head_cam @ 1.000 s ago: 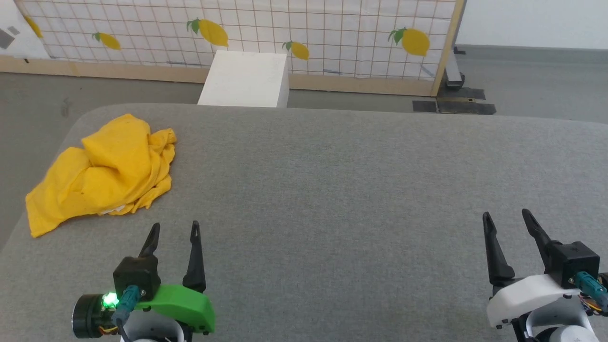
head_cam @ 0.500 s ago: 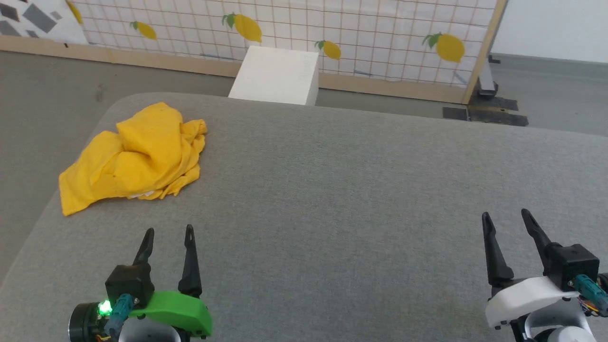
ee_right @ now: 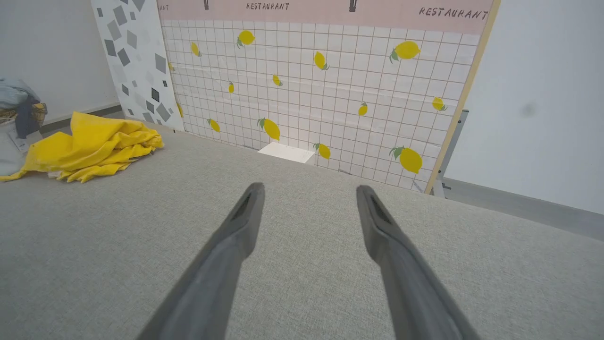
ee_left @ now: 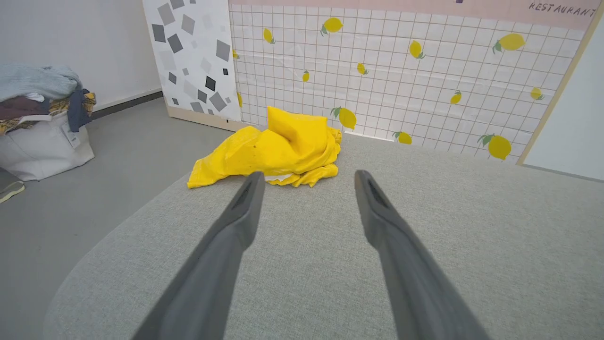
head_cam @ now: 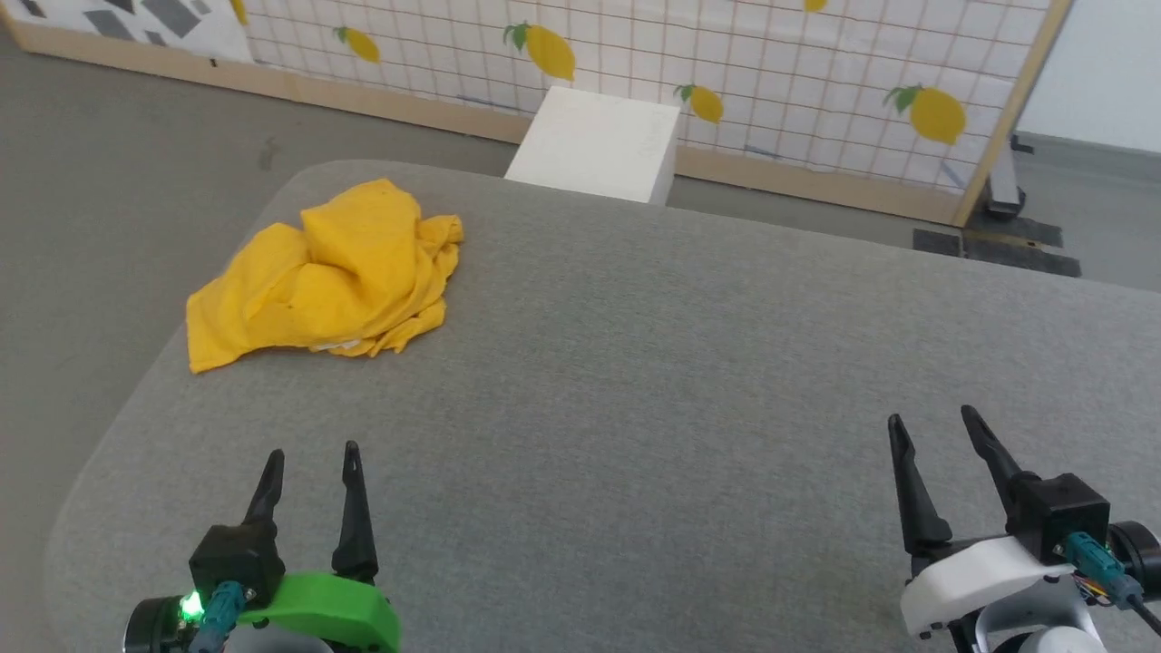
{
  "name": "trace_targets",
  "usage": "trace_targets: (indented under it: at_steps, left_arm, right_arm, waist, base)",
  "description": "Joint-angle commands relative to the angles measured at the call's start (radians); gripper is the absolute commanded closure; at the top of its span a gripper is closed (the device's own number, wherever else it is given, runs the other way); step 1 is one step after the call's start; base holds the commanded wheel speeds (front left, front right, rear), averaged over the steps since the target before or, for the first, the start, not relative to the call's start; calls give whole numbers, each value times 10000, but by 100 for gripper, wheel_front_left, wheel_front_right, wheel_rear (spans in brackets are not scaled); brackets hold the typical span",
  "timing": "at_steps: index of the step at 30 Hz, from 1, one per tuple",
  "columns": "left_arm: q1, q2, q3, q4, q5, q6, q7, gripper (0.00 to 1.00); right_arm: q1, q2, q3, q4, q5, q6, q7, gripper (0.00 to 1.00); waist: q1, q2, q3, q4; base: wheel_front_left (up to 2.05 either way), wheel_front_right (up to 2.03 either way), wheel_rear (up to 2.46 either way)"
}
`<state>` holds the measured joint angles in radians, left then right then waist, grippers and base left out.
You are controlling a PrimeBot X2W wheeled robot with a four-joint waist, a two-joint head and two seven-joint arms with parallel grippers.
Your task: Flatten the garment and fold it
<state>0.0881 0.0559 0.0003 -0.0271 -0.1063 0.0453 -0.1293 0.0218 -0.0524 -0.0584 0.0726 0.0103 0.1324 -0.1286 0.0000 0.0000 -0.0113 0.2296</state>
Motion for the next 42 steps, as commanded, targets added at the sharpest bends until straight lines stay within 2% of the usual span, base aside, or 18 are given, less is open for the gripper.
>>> trace_targets:
  at_steps: [1, 25, 42]
  left_arm:
    - [194, -30, 28, -50, -109, 56, -114, 0]
    - [742, -41, 135, -74, -298, 63, -610, 0]
    - [1022, -49, 146, -165, -595, 162, -955, 0]
  right_arm:
    - [-13, 11, 52, 67, 66, -9, -115, 0]
    - [-17, 16, 647, 738, 429, -12, -614, 0]
    - [-99, 19, 774, 1068, 512, -15, -961, 0]
  waist:
    - [0, 0, -32, 248]
    - [0, 0, -447, 2234]
    - [0, 0, -475, 3073]
  base:
    - [0, 0, 0]
    - [0, 0, 0]
    - [0, 0, 0]
